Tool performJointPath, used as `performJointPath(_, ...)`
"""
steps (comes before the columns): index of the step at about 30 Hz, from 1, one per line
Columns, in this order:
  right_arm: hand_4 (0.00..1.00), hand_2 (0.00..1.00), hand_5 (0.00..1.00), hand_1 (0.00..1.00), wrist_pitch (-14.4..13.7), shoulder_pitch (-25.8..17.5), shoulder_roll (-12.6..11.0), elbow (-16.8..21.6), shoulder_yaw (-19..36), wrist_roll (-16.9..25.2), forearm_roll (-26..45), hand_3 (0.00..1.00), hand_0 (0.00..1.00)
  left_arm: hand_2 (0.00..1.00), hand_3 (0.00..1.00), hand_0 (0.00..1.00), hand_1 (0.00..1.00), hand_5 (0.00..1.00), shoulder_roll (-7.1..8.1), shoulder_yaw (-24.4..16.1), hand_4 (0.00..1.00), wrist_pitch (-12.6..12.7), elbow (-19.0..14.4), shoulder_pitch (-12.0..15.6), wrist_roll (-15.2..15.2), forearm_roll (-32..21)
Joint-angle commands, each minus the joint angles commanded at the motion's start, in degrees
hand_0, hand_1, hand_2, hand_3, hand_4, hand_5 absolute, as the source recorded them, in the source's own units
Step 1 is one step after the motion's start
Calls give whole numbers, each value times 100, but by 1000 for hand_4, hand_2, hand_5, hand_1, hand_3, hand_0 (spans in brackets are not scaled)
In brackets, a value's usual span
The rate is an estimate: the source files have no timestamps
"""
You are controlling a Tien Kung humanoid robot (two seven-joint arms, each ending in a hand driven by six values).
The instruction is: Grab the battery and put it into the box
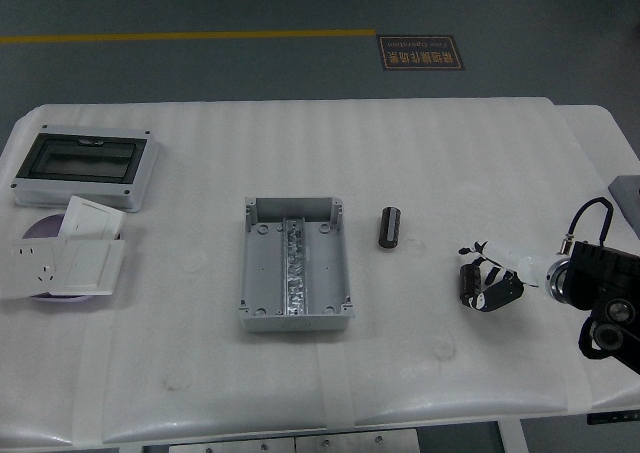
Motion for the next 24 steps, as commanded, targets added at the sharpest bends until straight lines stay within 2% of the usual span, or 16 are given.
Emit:
performJointPath(2, 673, 577, 204, 620, -12, -8, -3, 30, 4, 4, 21, 870, 532, 544, 609, 640, 574, 2, 1, 23, 350, 9, -1, 0, -9, -25)
performJointPath(3, 666, 523, 220, 595, -16, -10, -4, 44, 5, 6, 27, 836, 510, 544, 609, 640, 574, 2, 1, 28, 350, 11, -1, 0, -12, -29)
performJointPath(8, 666, 523, 220, 595, -50, -19, 7, 83, -4, 17, 10, 836, 510, 544, 609, 640, 574, 2, 7, 52, 350, 23, 0, -3, -28, -51)
performJointPath(9, 678, 493, 238, 579, -50, -22, 9, 82, -7, 14, -2, 811, 494, 545, 609, 641, 574, 2, 9, 58, 351, 28, 0, -4, -34, -58)
performJointPath(14, 678, 493, 238, 579, -65, -46, 10, 74, 0, 6, -55, 811, 494, 545, 609, 641, 574, 2, 12, 55, 351, 37, 0, -1, -47, -58)
performJointPath(15, 676, 476, 248, 577, -72, -52, 9, 76, 7, 7, -68, 760, 489, 545, 609, 640, 575, 2, 12, 54, 354, 39, 0, 1, -49, -58)
performJointPath(20, 676, 476, 248, 577, -131, -70, 7, 102, 21, 28, -128, 760, 489, 545, 609, 640, 575, 2, 14, 53, 354, 51, 0, 9, -62, -52)
performJointPath(21, 654, 444, 229, 553, -143, -73, 8, 106, 22, 33, -136, 658, 479, 546, 609, 640, 575, 2, 13, 52, 357, 52, -1, 11, -63, -52)
performJointPath(24, 654, 444, 229, 553, -176, -80, 12, 104, 17, 48, -160, 658, 479, 546, 609, 640, 575, 2, 10, 50, 357, 55, -2, 14, -67, -48)
